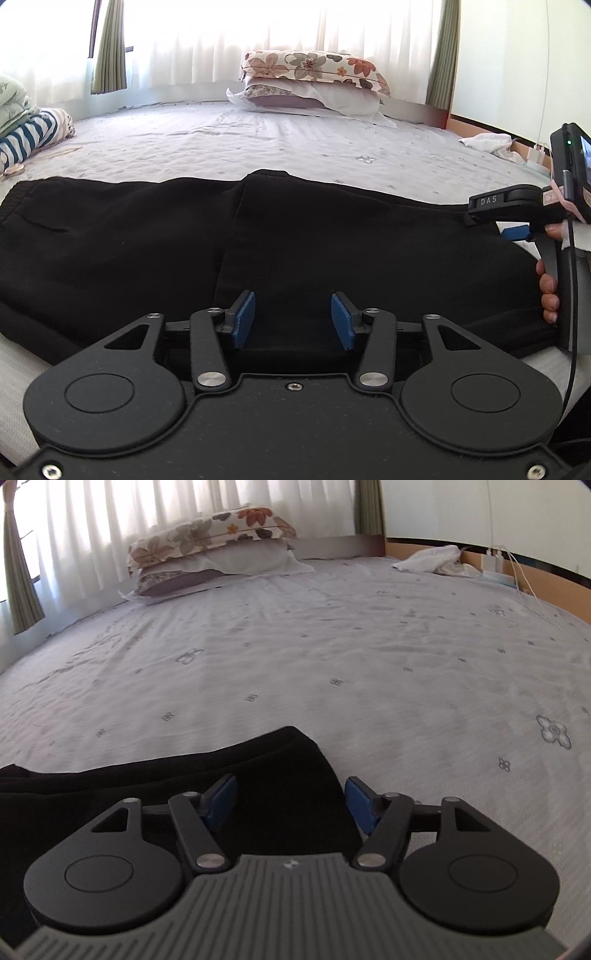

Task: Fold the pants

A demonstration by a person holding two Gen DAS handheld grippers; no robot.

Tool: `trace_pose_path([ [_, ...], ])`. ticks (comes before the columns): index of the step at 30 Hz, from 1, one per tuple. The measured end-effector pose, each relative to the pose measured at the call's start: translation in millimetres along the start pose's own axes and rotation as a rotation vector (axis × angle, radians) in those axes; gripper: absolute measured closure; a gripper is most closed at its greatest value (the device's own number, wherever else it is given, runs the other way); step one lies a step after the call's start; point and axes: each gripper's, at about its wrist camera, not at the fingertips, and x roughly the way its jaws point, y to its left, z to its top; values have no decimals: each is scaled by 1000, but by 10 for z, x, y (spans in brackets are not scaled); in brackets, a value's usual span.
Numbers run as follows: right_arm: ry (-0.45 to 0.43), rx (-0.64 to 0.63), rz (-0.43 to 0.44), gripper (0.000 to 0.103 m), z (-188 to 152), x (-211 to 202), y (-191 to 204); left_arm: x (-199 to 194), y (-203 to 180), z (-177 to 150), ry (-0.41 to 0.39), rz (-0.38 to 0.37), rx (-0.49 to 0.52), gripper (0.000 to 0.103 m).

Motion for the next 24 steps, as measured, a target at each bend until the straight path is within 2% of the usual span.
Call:
trace_pose_path([
  [2,13,21,8,21,5,17,-49,8,-11,-9,-4,0,9,54],
  [6,32,-22,10,12,17,-38,21,17,-4,-12,-5,-6,7,52],
  [8,34,-36,55,10,-17,-149,64,13,6,-13,-4,-11,6,52],
  [10,18,-59,87,5,-92,-300,124,-3,13,-3,0,-17,7,52],
  [12,-15,-116,106,0,-208,-493,209,-23,48,23,11,-39,-5,46],
  [14,-53,-191,95,0,-382,-691,274,-68,107,47,13,-61,-39,44],
  [15,-71,-226,87,0,-484,-784,293,-102,149,57,12,-65,-58,39],
  [18,-120,-296,72,0,-775,-974,275,-220,286,86,-6,-14,-87,24],
  [20,-125,-279,79,0,-917,-990,212,-304,389,112,-35,36,-80,22],
  [21,-158,-243,92,0,-971,-1014,163,-356,465,127,-53,78,-70,20],
  [24,-174,-250,63,0,-924,-1083,222,-481,708,177,-77,193,-59,17],
])
